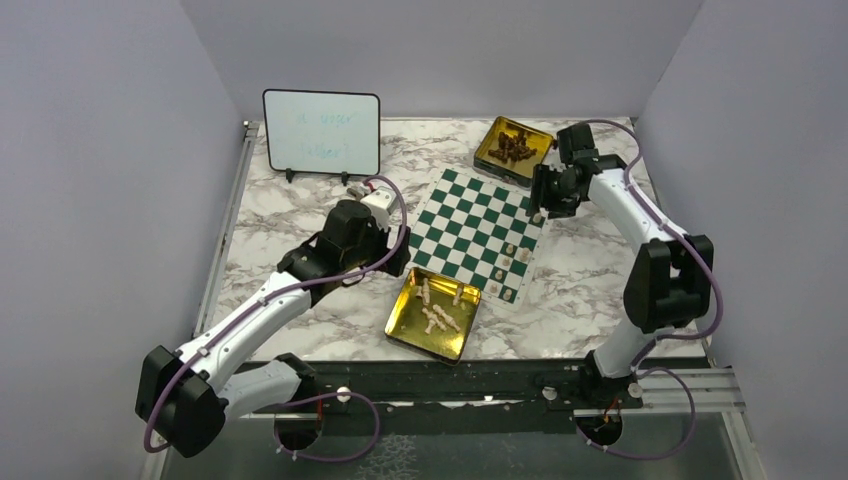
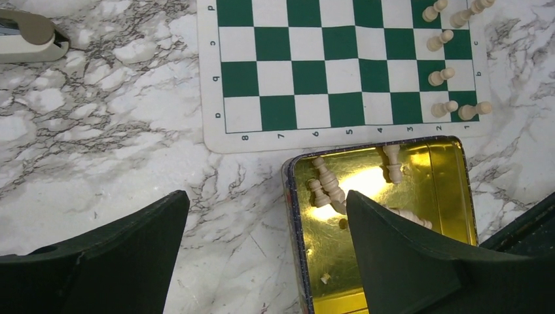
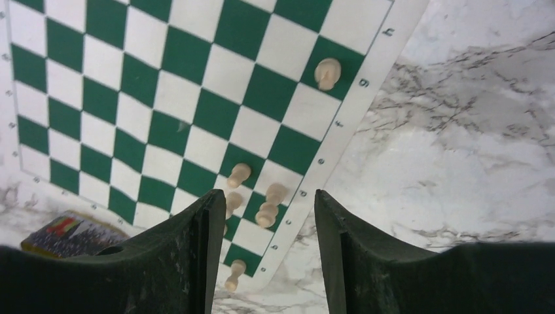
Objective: Set up the chess pieces on the board
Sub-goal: Pick up the chess piece from the storage box.
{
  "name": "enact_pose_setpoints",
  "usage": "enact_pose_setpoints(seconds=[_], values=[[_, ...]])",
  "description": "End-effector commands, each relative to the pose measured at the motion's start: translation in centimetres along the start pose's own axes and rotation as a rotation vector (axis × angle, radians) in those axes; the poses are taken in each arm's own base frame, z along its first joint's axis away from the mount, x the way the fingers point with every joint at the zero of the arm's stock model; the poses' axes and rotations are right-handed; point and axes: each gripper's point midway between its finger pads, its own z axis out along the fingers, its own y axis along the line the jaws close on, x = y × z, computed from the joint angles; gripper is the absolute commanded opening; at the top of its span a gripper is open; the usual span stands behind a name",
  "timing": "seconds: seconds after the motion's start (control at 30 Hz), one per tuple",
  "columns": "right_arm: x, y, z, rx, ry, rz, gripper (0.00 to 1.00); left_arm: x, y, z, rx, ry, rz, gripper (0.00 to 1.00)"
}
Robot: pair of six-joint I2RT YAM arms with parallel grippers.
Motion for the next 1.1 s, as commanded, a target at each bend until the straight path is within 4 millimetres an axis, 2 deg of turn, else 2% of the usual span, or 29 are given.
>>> enact_pose_setpoints(seconds=[0.0, 0.17, 0.23, 0.27, 0.33, 0.47, 0.53, 0.57, 0.83, 1.07], values=[[1.3, 3.3, -1.8, -0.140, -0.048, -0.008, 0.58, 0.3, -2.1, 0.0, 0.104, 0.053, -0.055, 0.88], [3.9, 6.7, -3.6, -0.252, -0.097, -0.056, 0.62, 1.5, -3.0, 1.2, 0.117, 0.138, -0.069, 0.76], [4.7, 7.4, -4.4, -0.285, -0.116, -0.068, 0.66, 1.8, -3.6, 1.5, 0.109, 0.164, -0.061, 0.72], [5.0, 7.7, -4.8, -0.303, -0.126, -0.074, 0.71, 1.9, -3.8, 1.6, 0.100, 0.172, -0.058, 0.71], [5.4, 7.9, -5.7, -0.331, -0.154, -0.083, 0.79, 1.9, -4.1, 2.0, 0.073, 0.174, -0.060, 0.69], [6.1, 7.4, -7.3, -0.329, -0.194, -0.101, 0.86, 1.9, -4.3, 2.9, 0.012, 0.172, -0.077, 0.64], [6.3, 7.2, -8.1, -0.331, -0.211, -0.111, 0.98, 2.0, -4.6, 3.5, 0.003, 0.178, -0.086, 0.62], [6.4, 7.3, -8.5, -0.340, -0.223, -0.115, 1.00, 2.1, -4.8, 3.8, 0.000, 0.184, -0.089, 0.60], [7.1, 7.9, -11.3, -0.415, -0.302, -0.109, 1.00, 3.0, -4.7, 5.6, -0.062, 0.192, -0.130, 0.51], [7.4, 7.4, -11.5, -0.403, -0.320, -0.109, 1.00, 4.2, -5.3, 6.4, -0.072, 0.212, -0.150, 0.43]])
